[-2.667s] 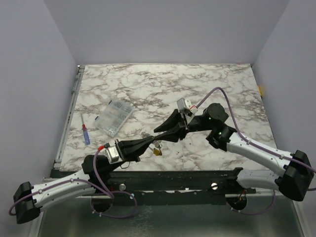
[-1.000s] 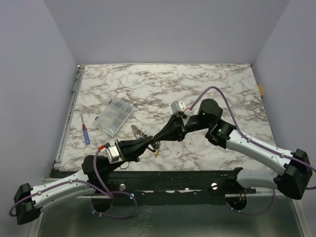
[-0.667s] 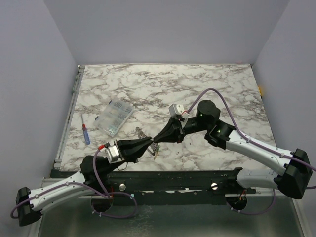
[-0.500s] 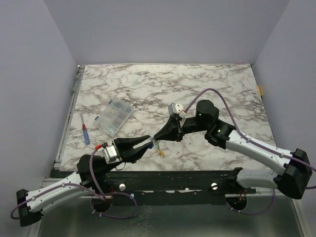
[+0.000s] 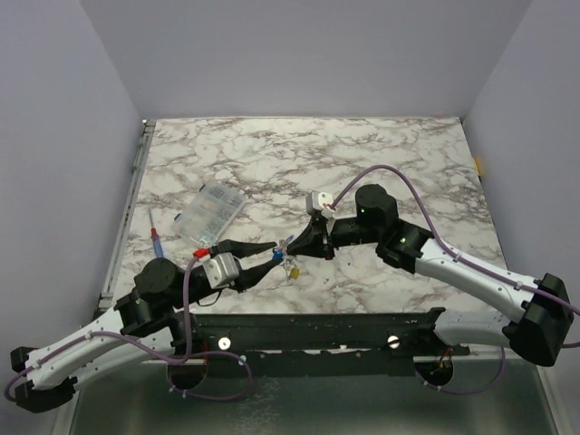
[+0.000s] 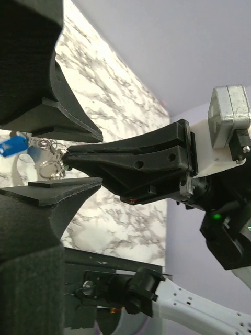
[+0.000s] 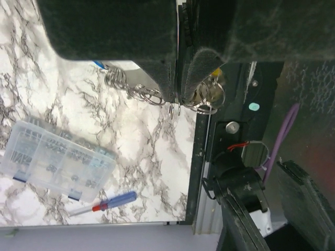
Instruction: Put the keys on the keyring
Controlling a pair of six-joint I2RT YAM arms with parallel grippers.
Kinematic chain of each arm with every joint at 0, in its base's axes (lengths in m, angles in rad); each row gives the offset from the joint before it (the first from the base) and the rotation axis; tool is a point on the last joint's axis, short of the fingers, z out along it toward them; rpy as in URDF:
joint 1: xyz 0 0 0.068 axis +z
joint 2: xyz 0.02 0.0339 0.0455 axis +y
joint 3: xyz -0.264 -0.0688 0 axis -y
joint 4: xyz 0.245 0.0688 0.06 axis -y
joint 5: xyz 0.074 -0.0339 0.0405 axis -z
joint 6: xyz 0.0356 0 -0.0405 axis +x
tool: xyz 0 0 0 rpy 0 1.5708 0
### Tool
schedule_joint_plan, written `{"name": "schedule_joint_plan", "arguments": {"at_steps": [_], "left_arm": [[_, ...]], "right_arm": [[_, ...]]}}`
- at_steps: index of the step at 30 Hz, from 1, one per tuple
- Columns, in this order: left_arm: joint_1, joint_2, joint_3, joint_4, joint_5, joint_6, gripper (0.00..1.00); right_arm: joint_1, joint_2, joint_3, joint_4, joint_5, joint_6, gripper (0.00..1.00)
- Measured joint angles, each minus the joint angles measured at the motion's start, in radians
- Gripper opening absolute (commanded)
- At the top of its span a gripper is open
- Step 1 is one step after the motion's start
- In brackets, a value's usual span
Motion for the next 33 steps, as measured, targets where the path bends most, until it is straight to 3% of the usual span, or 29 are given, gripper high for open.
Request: {"name": "schedule_joint_plan", "arguments": {"at_steps": [9, 19, 33], "left_arm": [[0.000, 0.234, 0.267, -0.295, 0.032, 0.103, 0.37], [0.010, 0.514, 0.407, -0.494, 0.079, 0.126, 0.35], [0.176, 0.758, 0.735, -0.803, 0.302, 0.267, 0.33]], "right_arm": [[0.004, -0.043, 0.002, -0.153, 0.068, -0.036, 0.01], [0.009, -0.144, -0.028, -0.192, 0.115, -0.032, 0.01], [0.022, -0.238, -0.074, -0.290, 0.192, -0.007, 0.00]]}}
